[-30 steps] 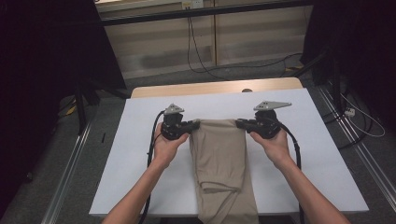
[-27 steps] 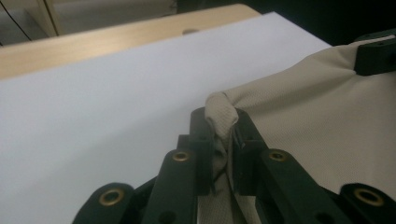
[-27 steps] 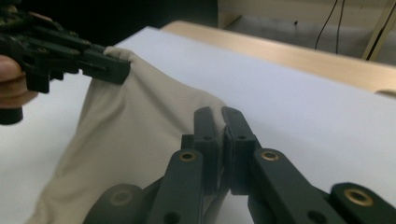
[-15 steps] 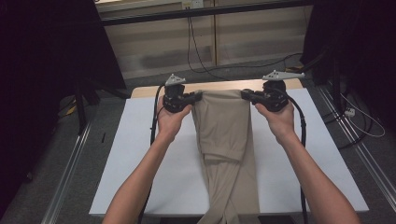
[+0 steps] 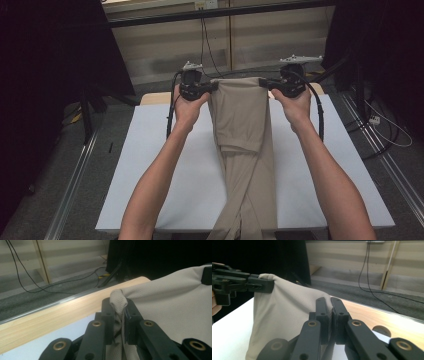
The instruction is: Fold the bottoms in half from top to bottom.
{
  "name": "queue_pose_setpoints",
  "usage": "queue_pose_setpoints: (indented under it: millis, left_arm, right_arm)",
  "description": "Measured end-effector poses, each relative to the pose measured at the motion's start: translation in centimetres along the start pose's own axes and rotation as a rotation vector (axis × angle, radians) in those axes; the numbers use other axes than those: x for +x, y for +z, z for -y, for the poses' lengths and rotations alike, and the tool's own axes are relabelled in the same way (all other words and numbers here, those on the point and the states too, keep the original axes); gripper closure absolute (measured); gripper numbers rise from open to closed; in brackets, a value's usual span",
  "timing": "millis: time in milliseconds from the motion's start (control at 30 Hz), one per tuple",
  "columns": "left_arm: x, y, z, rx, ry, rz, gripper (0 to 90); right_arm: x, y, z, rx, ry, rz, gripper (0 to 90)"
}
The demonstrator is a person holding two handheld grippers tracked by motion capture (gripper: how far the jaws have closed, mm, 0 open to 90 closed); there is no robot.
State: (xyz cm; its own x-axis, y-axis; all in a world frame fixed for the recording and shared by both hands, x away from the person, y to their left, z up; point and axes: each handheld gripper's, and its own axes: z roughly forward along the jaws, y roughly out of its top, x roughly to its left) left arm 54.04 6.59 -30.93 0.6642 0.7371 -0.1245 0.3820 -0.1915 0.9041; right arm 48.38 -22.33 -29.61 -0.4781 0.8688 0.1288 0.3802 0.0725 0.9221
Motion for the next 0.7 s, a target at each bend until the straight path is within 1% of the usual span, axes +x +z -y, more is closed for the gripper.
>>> queue_pose_setpoints:
  millis: [67, 133, 167, 200, 233, 267, 300, 333, 367, 400, 433, 500, 533, 600, 633, 667, 700]
  left_arm:
    - [0.4, 0.7, 0.2, 0.006, -0.010, -0.004, 81.4]
    - [0.7, 1.5, 0.8, 0.042, -0.018, -0.006, 80.6]
    - [0.8, 1.8, 1.1, 0.055, -0.027, -0.008, 78.2]
    - [0.9, 2.2, 1.7, 0.065, -0.058, -0.015, 72.4]
    - [1.1, 2.4, 2.2, 0.072, -0.071, -0.023, 63.7]
    - [1.2, 2.5, 2.7, 0.084, -0.065, -0.035, 57.2]
    - [1.2, 2.5, 3.2, 0.099, -0.055, -0.049, 53.9]
    - [1.2, 2.3, 3.8, 0.107, -0.051, -0.057, 47.9]
    - [1.2, 2.1, 4.1, 0.116, -0.050, -0.052, 41.2]
    - [1.2, 1.7, 4.7, 0.121, -0.053, -0.043, 37.9]
    - [1.0, 1.0, 5.5, 0.119, -0.036, -0.037, 36.0]
    - [0.5, -0.2, 6.9, 0.111, -0.025, -0.027, 32.4]
    - [0.1, -1.1, 7.9, 0.123, -0.015, -0.016, 31.5]
    - [-0.7, -2.5, 9.4, 0.130, -0.007, -0.022, 30.9]
    - [-1.3, -3.5, 10.6, 0.135, -0.007, -0.009, 30.1]
    - [-1.8, -4.4, 11.6, 0.139, -0.009, 0.010, 30.2]
    - [-2.4, -5.3, 12.6, 0.151, 0.004, 0.026, 30.2]
  right_arm:
    - [-0.4, 0.8, -0.1, 0.005, 0.007, 0.003, 86.0]
    - [-0.9, 1.7, 0.2, 0.024, 0.003, 0.004, 84.8]
    - [-1.1, 2.1, 0.5, 0.034, 0.012, 0.016, 81.5]
    - [-1.2, 2.4, 0.9, 0.040, 0.019, 0.029, 74.5]
    - [-1.4, 2.9, 1.4, 0.060, 0.035, 0.049, 65.6]
    - [-1.5, 3.1, 1.9, 0.071, 0.042, 0.060, 58.4]
    - [-1.5, 3.2, 2.4, 0.073, 0.047, 0.056, 57.2]
    - [-1.4, 3.1, 2.9, 0.078, 0.044, 0.045, 56.5]
    - [-1.1, 2.9, 3.5, 0.078, 0.037, 0.036, 54.8]
    - [-0.9, 2.6, 3.9, 0.079, 0.027, 0.024, 53.4]
    - [-0.5, 2.2, 4.5, 0.084, 0.024, 0.010, 52.4]
    - [0.3, 1.0, 5.9, 0.076, 0.016, -0.020, 50.0]
    - [0.7, 0.3, 6.7, 0.071, 0.009, -0.029, 49.7]
    - [1.8, -1.1, 8.3, 0.086, -0.005, -0.049, 48.7]
    - [2.4, -1.9, 9.1, 0.090, -0.014, -0.066, 48.6]
    - [3.2, -2.9, 10.2, 0.090, -0.008, -0.082, 48.8]
    - [3.9, -3.6, 11.0, 0.104, -0.016, -0.092, 49.7]
